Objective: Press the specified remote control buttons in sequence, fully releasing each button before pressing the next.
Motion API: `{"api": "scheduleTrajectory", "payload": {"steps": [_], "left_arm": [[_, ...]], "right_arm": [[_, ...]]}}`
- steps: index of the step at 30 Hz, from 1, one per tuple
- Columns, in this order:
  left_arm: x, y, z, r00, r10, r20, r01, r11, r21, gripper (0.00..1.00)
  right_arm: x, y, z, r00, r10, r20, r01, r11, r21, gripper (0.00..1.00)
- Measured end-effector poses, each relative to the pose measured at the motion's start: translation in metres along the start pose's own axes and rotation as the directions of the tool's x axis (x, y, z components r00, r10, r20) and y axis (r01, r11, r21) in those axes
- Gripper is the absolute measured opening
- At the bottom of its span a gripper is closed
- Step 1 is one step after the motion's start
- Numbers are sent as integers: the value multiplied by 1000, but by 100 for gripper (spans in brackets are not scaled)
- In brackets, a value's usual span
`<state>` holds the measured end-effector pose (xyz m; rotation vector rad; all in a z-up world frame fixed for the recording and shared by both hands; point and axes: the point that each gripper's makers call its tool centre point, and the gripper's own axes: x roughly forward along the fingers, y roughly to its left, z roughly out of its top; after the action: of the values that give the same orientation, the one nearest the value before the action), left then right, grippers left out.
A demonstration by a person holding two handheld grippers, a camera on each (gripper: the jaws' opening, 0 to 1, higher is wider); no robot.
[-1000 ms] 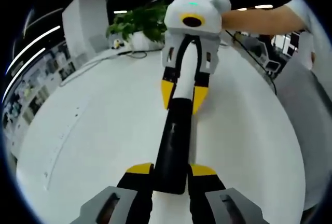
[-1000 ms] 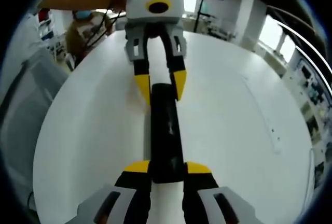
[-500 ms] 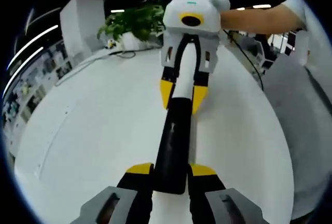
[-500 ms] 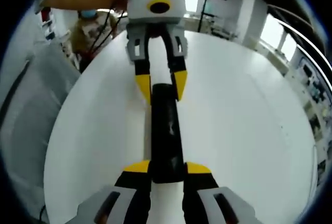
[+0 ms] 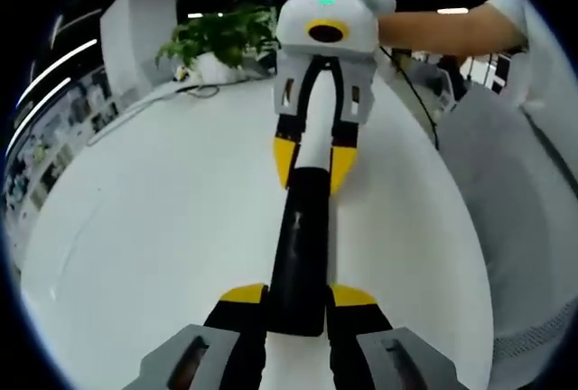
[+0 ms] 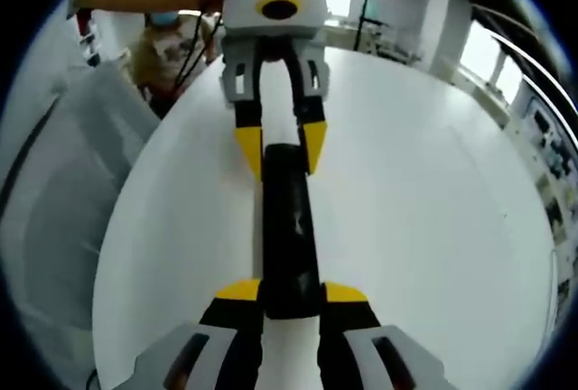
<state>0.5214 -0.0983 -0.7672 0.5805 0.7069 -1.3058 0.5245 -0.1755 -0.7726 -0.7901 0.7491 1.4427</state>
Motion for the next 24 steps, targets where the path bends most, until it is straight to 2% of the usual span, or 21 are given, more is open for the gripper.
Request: {"api": "scheduleTrajectory", "payload": {"steps": [13,24], "left_arm": [[2,-14,-4,1000,-18,-26,18,1000,5,24],[2,-16,-5,999,-19,-26,19,1000,-1,24]], "right_arm": [[5,15,-1,1000,9,8,-9,1000,16,19],[4,18,-2,1000,11,11,-11,1000,16,19]]}}
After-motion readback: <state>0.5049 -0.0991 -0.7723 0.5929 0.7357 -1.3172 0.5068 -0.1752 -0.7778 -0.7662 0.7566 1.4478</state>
